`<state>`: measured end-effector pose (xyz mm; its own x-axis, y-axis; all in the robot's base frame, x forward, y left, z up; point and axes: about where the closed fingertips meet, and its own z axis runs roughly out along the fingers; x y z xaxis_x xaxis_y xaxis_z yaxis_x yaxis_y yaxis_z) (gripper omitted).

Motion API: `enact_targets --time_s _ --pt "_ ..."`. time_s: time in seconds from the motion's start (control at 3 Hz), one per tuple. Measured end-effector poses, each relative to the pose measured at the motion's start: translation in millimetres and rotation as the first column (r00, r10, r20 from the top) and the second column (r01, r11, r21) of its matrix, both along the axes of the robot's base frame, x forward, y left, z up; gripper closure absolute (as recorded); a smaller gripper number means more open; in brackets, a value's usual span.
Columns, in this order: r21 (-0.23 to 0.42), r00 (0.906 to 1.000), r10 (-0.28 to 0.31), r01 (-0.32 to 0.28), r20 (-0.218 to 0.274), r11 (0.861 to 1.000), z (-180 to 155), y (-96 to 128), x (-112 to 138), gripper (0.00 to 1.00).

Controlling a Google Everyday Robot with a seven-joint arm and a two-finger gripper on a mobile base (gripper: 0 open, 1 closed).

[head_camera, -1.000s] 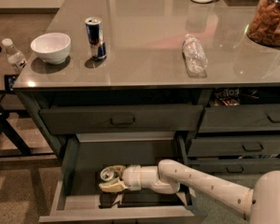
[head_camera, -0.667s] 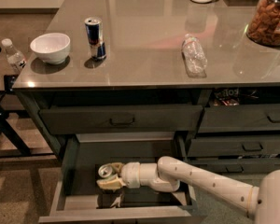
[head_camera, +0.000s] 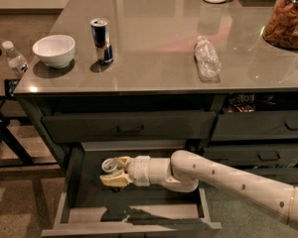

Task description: Pick green can from middle drawer and place on counter

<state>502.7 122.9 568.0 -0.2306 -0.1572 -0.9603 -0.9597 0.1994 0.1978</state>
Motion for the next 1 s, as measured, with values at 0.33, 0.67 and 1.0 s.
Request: enact_targets --time_s 0.33,0.67,1.0 --pt "0.0 1.0 0.0 0.0 0.0 1.0 0.1 0.0 0.0 1.0" --pt "-0.006 0.9981 -0.058 0.058 0.019 0.998 19.9 -7.8 1.4 1.0" --pt "-0.032 0.9899 -0.131 0.133 0.054 0.991 49.1 -15.9 1.8 1.0"
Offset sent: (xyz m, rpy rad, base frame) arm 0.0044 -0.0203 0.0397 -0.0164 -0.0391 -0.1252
